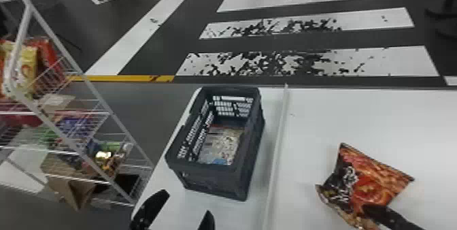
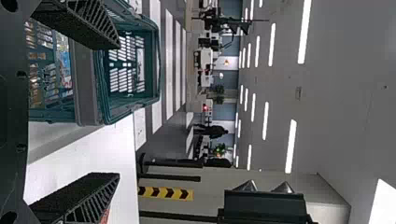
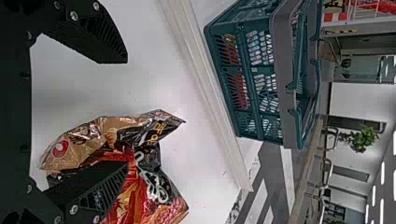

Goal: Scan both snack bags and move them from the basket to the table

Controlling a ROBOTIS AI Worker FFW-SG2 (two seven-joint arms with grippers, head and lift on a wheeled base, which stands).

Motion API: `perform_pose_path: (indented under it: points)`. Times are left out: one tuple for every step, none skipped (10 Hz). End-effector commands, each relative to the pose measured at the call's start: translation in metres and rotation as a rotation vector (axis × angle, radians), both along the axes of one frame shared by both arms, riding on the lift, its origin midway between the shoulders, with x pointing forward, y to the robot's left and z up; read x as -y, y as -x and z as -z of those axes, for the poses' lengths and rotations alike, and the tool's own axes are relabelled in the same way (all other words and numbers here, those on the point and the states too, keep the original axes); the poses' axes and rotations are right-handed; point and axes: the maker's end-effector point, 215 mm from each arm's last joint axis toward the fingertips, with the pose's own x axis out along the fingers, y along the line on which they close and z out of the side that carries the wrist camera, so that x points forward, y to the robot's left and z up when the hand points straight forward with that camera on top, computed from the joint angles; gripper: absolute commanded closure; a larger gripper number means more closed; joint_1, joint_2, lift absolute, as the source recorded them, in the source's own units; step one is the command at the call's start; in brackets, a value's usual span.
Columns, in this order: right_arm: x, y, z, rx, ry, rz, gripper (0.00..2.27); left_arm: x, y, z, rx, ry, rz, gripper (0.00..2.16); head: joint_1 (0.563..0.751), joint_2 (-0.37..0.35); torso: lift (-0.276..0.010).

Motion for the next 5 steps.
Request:
perform_pose_path:
  points:
    - [0.005, -0.001, 0.003, 0.028, 0.01, -0.012, 0.17, 0.0, 0.001, 0.0, 0.001, 0.003, 0.005, 0.01, 0.695, 0.35, -0.098]
    - [0.009, -0.002, 0.003, 0.046, 0.015, -0.017, 0.17, 0.003, 0.001, -0.002, 0.004, 0.011, 0.016, 0.01, 0.695, 0.35, -0.098]
    - [0.013, -0.005, 0.002, 0.059, 0.015, -0.018, 0.17, 0.004, 0.001, -0.003, 0.005, 0.013, 0.02, 0.01, 0.695, 0.35, -0.098]
    - [0.016, -0.007, 0.0, 0.069, 0.01, -0.017, 0.17, 0.005, 0.001, -0.003, 0.007, 0.015, 0.021, 0.01, 0.695, 0.35, -0.098]
    - [0.018, -0.009, 0.003, 0.074, 0.013, -0.018, 0.17, 0.005, 0.002, -0.003, 0.005, 0.015, 0.021, 0.01, 0.695, 0.35, -0.098]
